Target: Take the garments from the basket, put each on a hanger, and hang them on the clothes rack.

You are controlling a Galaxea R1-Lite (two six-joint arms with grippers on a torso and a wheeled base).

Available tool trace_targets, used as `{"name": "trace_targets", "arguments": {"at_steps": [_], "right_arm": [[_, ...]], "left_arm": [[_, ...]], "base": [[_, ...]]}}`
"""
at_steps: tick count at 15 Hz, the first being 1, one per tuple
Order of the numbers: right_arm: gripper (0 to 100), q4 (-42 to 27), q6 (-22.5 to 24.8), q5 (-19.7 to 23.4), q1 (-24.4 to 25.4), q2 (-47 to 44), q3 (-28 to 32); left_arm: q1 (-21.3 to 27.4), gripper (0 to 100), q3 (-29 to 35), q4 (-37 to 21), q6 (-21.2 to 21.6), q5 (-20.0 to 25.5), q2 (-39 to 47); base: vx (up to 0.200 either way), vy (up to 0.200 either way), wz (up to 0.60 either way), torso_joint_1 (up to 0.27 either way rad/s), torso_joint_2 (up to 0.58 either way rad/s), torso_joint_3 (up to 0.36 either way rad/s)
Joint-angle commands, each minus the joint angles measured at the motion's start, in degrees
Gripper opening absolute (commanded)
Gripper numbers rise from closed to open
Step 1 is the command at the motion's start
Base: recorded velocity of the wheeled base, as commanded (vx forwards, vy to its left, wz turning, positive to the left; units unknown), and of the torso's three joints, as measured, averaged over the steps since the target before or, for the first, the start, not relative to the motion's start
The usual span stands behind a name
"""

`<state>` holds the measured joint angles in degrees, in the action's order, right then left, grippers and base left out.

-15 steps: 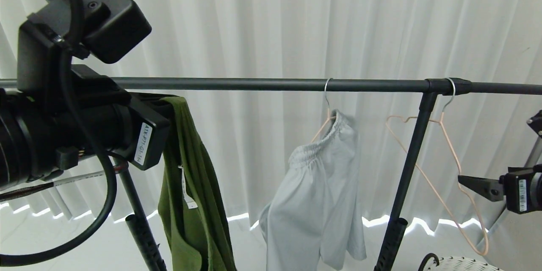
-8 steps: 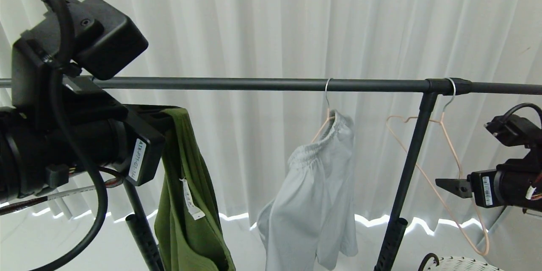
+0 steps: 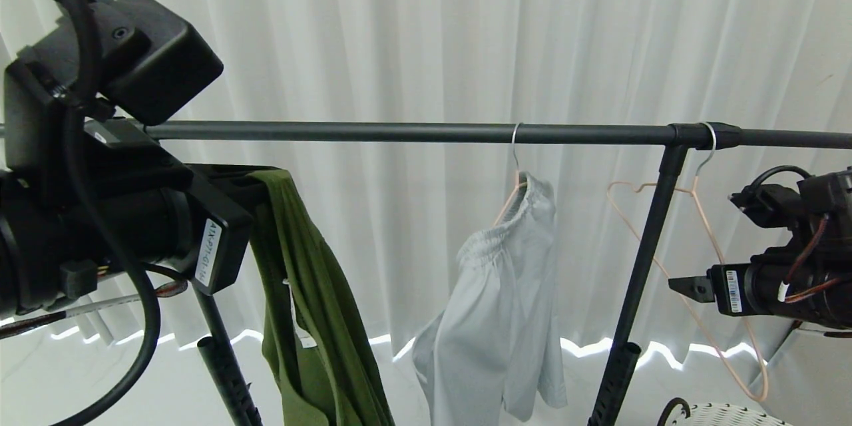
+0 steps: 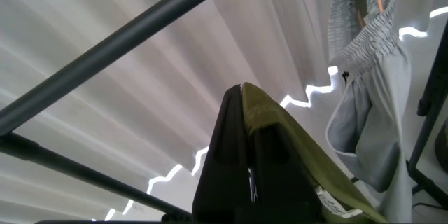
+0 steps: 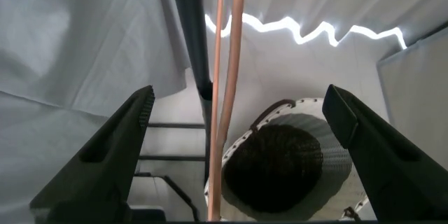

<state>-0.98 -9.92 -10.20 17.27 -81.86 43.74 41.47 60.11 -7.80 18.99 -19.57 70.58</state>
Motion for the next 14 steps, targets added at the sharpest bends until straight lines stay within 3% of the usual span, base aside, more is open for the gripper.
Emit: {"name": "trace_targets", "arguments": {"at_steps": [1,2,11,14], "right_arm": [[100,0.01,-0.10,0.01,0.04,-0.32,-0.15],[0,0.01,-0.10,0.01,0.04,-0.41,-0.15],[0,0.01,-0.45,-0.26,0.04,0.91,0.12],[0,0.01,-1.15,-2.80,-0.05,3.81,-0.15]], "left_arm": [[0.01,0,0.01,-0.02,-0.01,-0.03,-0.18],[0.01,0,0.01,-0.02,-0.01,-0.03,-0.27],[0.01,0,0.01,-0.02,-0.01,0.05,-0.71],[0.10,0,0.01,-0.02,-0.01,0.05,-1.15]], "base": [[0.000,0.000,0.00,0.000,0.00,0.000],[0.000,0.000,0.00,0.000,0.00,0.000],[0.000,0.000,0.00,0.000,0.00,0.000],[0.000,0.000,0.00,0.000,0.00,0.000]]}}
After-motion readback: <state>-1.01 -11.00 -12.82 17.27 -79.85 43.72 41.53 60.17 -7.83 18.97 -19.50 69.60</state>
